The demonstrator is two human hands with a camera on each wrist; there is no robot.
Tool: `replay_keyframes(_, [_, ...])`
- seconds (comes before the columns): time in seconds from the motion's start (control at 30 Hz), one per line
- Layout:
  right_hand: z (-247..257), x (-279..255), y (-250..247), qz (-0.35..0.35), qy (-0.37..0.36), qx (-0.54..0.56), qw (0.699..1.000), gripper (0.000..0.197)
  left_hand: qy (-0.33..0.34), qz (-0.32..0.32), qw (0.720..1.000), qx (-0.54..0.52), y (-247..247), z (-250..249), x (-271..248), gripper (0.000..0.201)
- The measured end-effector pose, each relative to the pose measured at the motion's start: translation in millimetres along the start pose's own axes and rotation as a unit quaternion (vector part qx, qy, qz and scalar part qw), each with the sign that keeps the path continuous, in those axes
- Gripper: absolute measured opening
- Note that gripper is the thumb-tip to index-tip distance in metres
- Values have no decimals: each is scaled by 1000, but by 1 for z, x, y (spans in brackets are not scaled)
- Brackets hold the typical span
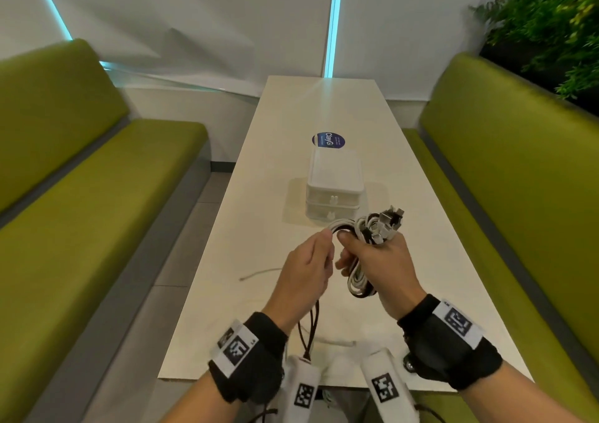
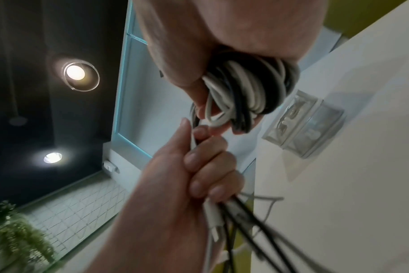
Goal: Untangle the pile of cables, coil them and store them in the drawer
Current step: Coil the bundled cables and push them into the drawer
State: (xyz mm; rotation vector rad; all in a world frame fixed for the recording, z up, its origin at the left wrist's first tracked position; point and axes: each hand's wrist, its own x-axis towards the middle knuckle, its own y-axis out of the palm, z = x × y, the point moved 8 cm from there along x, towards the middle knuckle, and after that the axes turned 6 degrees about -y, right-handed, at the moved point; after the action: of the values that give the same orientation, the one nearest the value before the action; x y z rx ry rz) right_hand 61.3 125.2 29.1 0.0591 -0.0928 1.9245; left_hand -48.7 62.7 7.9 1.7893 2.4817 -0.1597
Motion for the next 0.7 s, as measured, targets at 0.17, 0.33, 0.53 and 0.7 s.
replay_keyframes(0.17, [19,-8,7,5,-74,-3,997,23,64,-53,994,65,6,-10,-11,44])
replay_keyframes(0.33, [18,-7,7,0,-94,-32,995,29,100,-96,975,173,11,-19,-17,49])
replay_keyframes(0.53, [11,0,5,-34,-62,-27,997,46,124,-71,967,212,21,-26,-22,37])
replay_keyframes(0.7, [14,-1,10,9,-19,29,999,41,154,-41,943,292,27,-35,-20,27])
